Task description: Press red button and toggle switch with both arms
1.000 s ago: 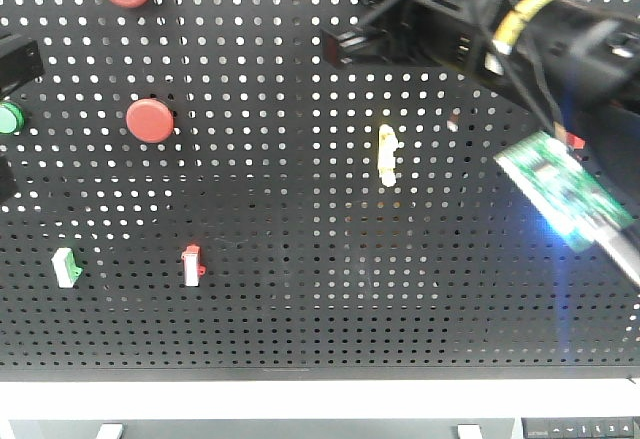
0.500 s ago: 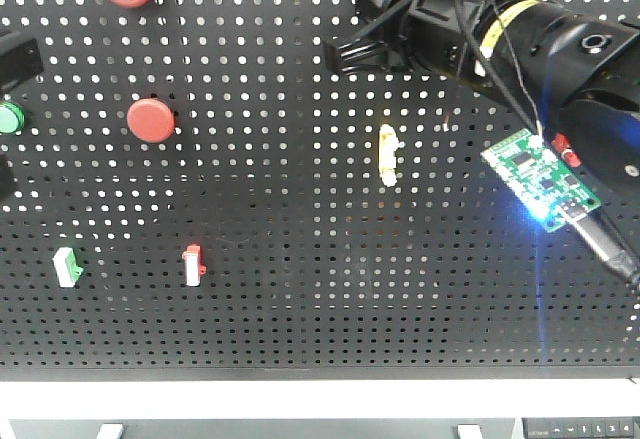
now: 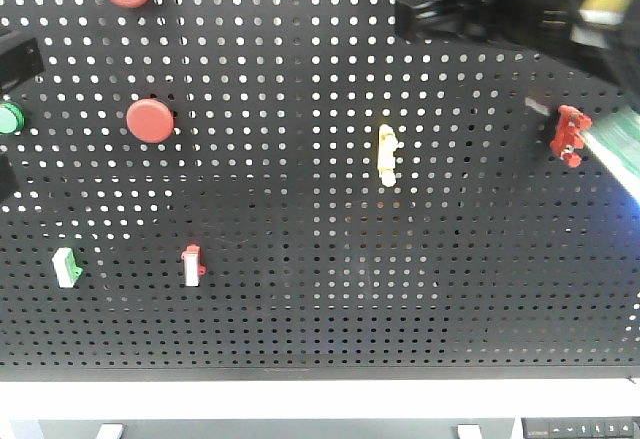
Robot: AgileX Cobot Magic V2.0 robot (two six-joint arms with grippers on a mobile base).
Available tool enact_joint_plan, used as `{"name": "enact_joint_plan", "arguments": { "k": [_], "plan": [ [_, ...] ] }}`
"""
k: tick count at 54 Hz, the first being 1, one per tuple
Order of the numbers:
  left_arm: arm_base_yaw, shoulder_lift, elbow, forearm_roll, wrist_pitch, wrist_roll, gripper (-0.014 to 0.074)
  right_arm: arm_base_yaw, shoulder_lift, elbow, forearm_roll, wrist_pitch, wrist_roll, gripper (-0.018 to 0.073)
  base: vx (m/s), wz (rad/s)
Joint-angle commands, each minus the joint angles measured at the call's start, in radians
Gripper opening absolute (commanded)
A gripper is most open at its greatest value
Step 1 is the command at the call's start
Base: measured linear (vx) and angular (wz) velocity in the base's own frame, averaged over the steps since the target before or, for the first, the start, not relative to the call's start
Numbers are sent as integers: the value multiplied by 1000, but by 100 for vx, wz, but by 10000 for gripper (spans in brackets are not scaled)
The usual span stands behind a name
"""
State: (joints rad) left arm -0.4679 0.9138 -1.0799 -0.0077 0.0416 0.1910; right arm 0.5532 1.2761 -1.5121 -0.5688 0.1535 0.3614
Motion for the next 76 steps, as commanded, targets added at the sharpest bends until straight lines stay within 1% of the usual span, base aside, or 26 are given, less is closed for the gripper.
{"name": "enact_joint_plan", "arguments": {
  "k": [1, 8, 22, 38, 41, 44, 47, 49, 51, 53, 56, 59, 60, 63, 65, 68, 72, 76],
  "plan": [
    [-5, -14, -31, -1, -86, -1, 2, 10, -100, 56, -26, -92, -3, 2, 0, 0],
    [-5, -13, -31, -1, -75, -1, 2, 10, -138, 114, -26, -61, -1, 2, 0, 0],
    [-5, -13, -31, -1, -67, -1, 2, 10, -134, 118, -19, 1, 1, 2, 0, 0],
    [-5, -13, -30, -2, -76, -1, 2, 10, -134, 118, -19, 1, 1, 2, 0, 0],
    [3, -14, -11, 22, -87, 23, 2, 10, -134, 118, -19, 1, 1, 2, 0, 0],
    [43, -44, 31, 53, -105, 70, 2, 10, -134, 118, -19, 1, 1, 2, 0, 0],
    [103, -92, 93, 41, -110, 73, 2, 10, -134, 118, -19, 1, 1, 2, 0, 0],
    [145, -138, 142, 8, -111, 48, 2, 10, -134, 118, -19, 1, 1, 2, 0, 0],
    [196, -183, 210, -49, -111, 21, 2, 10, -134, 118, -19, 1, 1, 2, 0, 0],
    [240, -231, 272, -84, -110, -1, 2, 10, -134, 118, -19, 1, 1, 2, 0, 0],
    [301, -302, 363, -105, -110, -4, 2, 10, -134, 118, -19, 1, 1, 2, 0, 0],
    [378, -396, 483, -99, -110, -1, 2, 10, -134, 118, -19, 1, 1, 2, 0, 0],
    [393, -417, 510, -90, -110, -1, 2, 10, -134, 118, -19, 1, 1, 2, 0, 0],
    [443, -501, 614, -39, -110, -1, 2, 10, -134, 118, -19, 1, 1, 2, 0, 0],
    [464, -551, 677, -7, -110, -1, 2, 10, -134, 118, -19, 1, 1, 2, 0, 0],
    [485, -628, 769, 19, -110, -1, 2, 10, -134, 118, -19, 1, 1, 2, 0, 0],
    [494, -717, 870, 19, -110, -2, 2, 10, -134, 118, -19, 1, 1, 2, 0, 0],
    [494, -807, 962, 14, -111, -24, 2, 10, -134, 118, -19, 1, 1, 2, 0, 0]
  ]
}}
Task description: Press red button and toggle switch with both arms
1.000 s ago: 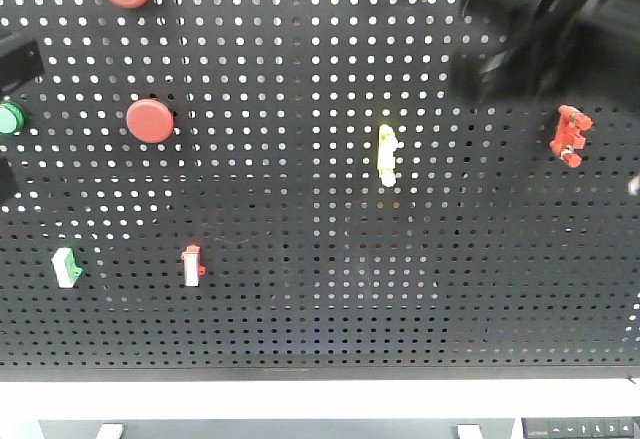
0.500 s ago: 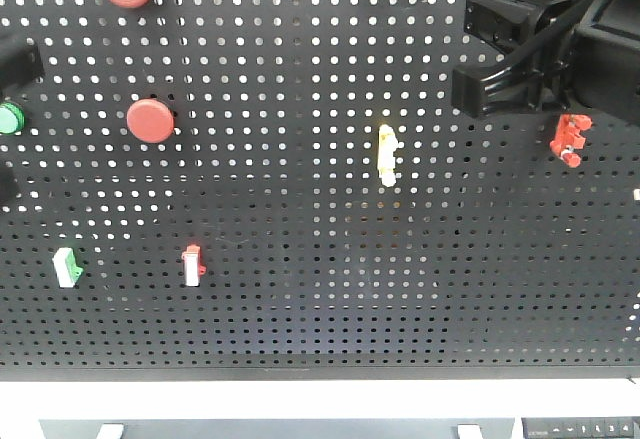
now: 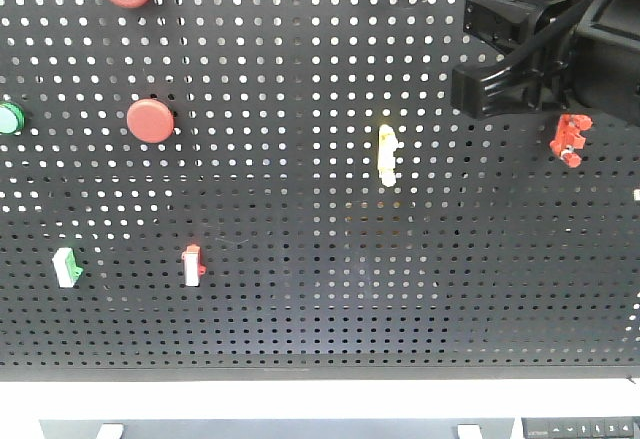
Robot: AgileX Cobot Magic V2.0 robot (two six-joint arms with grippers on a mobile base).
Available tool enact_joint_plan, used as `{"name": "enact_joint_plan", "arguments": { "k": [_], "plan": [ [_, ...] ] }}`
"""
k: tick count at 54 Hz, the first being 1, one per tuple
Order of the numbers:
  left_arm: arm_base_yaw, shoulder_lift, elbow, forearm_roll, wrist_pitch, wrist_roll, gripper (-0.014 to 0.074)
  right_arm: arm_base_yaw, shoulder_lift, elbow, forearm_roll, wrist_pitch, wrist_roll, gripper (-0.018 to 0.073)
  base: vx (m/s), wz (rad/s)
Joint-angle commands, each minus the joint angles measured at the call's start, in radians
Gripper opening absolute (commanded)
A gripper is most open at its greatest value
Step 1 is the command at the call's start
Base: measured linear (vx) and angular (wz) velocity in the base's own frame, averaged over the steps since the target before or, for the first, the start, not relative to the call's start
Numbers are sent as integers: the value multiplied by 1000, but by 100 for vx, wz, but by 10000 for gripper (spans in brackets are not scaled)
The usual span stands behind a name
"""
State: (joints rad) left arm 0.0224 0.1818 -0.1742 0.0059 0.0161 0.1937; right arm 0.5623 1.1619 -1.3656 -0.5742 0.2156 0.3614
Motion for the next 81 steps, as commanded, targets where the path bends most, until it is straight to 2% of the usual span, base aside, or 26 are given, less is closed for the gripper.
{"name": "enact_joint_plan", "arguments": {
  "k": [1, 9, 11, 26, 48, 53, 58, 61, 66, 71, 76, 81],
  "plan": [
    [4, -91, 72, -6, -86, -35, 2, 1, -20, -29, -13, -61, 1, 2, 0, 0],
    [-1, -216, 225, -113, -99, -106, 2, 1, -20, -29, -13, -62, 1, 2, 0, 0],
    [0, -205, 214, -126, -34, -121, 2, 1, -20, -29, -13, -56, 1, 2, 0, 0],
    [0, -198, 212, -126, 118, -118, 2, 1, -14, -29, -13, -61, 1, 2, 0, 0],
    [0, -198, 212, -127, 135, -118, 2, 1, -24, -29, -4, -40, -3, 2, 0, 0],
    [0, -198, 212, -127, 135, -118, 2, -10, -107, 7, 71, 5, -37, 2, 0, 0],
    [0, -198, 212, -127, 135, -118, 2, -100, -243, 139, 155, 5, -135, 2, 0, 0],
    [0, -198, 212, -127, 135, -118, 2, -190, -341, 258, 203, -2, -173, 2, 0, 0],
    [0, -198, 212, -127, 135, -118, 2, -346, -519, 504, 252, -30, -184, 2, 0, 0],
    [0, -198, 212, -127, 135, -118, 2, -466, -702, 746, 288, -49, -184, 2, 0, 0],
    [0, -198, 212, -127, 135, -118, 2, -527, -873, 981, 367, -88, -184, 2, 0, 0],
    [0, -198, 212, -127, 135, -118, 2, -532, -1010, 1170, 407, -168, -212, 2, 0, 0]
  ]
}}
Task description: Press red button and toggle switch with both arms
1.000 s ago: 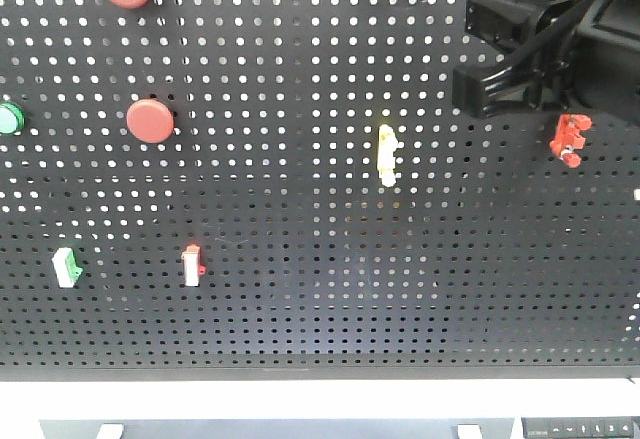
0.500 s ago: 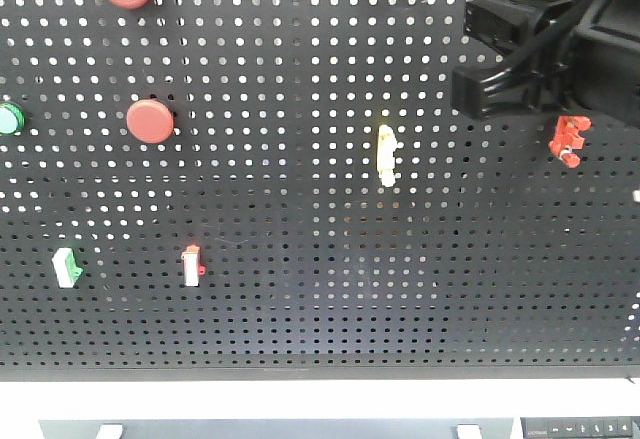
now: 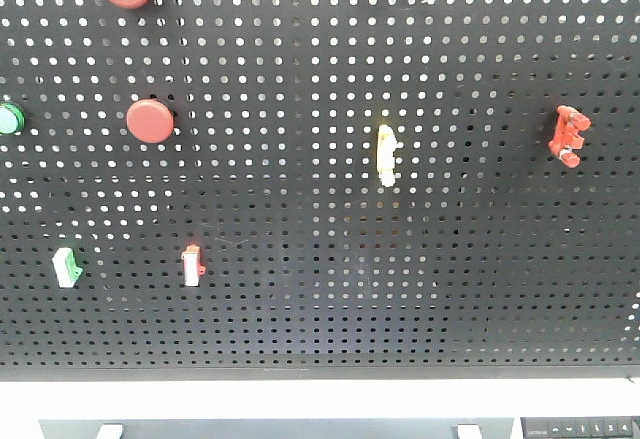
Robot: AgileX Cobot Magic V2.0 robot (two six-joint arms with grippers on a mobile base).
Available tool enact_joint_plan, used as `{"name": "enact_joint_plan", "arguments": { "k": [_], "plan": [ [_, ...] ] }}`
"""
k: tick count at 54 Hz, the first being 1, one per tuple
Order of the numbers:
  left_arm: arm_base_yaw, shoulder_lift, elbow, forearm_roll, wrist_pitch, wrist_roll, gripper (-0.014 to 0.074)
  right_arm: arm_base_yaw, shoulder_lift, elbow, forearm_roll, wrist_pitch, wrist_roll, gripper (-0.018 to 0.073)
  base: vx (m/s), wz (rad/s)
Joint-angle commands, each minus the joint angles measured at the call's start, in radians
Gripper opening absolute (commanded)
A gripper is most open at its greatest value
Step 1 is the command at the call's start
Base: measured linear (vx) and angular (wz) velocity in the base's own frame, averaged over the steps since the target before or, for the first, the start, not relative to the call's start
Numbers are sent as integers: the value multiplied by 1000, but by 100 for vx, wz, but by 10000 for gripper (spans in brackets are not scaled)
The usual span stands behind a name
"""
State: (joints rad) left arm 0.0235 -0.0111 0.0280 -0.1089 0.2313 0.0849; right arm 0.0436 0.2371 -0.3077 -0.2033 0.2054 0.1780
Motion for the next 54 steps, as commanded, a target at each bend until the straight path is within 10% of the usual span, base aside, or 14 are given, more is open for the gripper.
{"name": "enact_joint_plan", "arguments": {
  "k": [1, 9, 24, 54],
  "plan": [
    [-1, -5, 10, -12, -80, -10, 2, -13, -102, 152, 36, -169, -36, 2, 0, 0],
    [-1, -5, 10, -12, -80, -10, 2, -14, -264, 352, 35, -242, -54, 2, 0, 0],
    [-1, -5, 10, -12, -80, -10, 2, -16, -261, 343, 33, 32, -49, 2, 0, 0],
    [-1, -5, 10, -12, -80, -10, 2, -16, -261, 343, 34, 83, -49, 2, 0, 0]
  ]
}}
